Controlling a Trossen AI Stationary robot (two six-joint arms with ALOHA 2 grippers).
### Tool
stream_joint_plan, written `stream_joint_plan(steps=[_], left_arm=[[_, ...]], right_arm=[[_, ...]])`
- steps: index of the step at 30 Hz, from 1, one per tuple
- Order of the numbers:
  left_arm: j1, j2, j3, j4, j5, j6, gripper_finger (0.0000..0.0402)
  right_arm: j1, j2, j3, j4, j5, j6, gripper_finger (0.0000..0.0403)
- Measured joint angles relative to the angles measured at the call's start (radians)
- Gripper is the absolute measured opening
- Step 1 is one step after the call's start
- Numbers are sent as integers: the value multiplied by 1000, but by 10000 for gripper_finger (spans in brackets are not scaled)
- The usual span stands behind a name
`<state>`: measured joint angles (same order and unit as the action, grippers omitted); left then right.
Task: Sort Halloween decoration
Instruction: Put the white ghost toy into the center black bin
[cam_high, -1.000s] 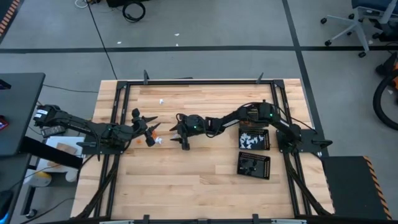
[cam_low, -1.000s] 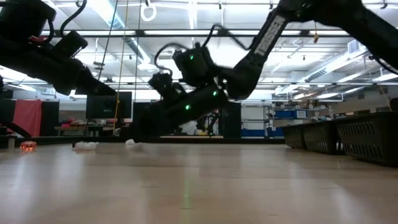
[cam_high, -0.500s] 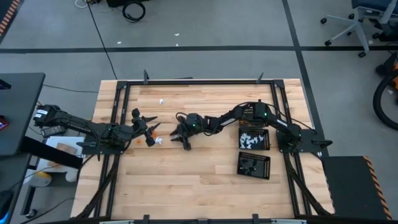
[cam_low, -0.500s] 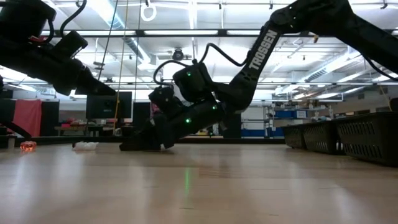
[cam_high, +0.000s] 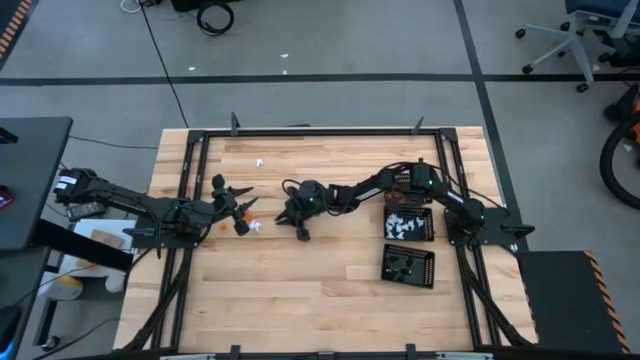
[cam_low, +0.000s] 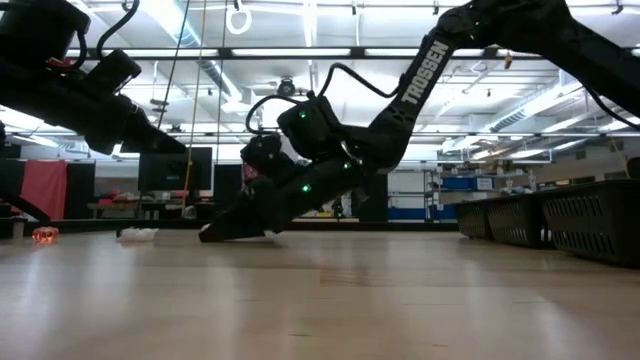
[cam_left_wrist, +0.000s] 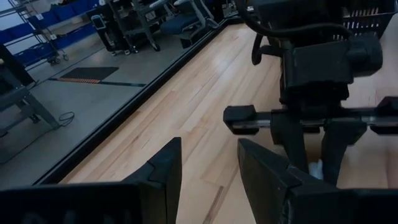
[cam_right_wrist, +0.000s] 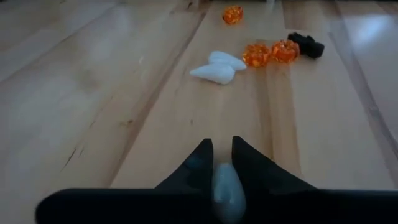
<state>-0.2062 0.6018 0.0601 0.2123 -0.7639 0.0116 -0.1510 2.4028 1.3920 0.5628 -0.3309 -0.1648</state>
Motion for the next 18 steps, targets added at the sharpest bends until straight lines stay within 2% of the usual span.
stream_joint_plan(steps=[10, 18], left_arm=[[0, 0, 0, 0, 0, 0, 141], [0, 0, 0, 0, 0, 0, 141]], right_arm=[[-22, -75, -3, -165, 31, -4, 55], [-30, -193, -3, -444, 90, -3, 58]])
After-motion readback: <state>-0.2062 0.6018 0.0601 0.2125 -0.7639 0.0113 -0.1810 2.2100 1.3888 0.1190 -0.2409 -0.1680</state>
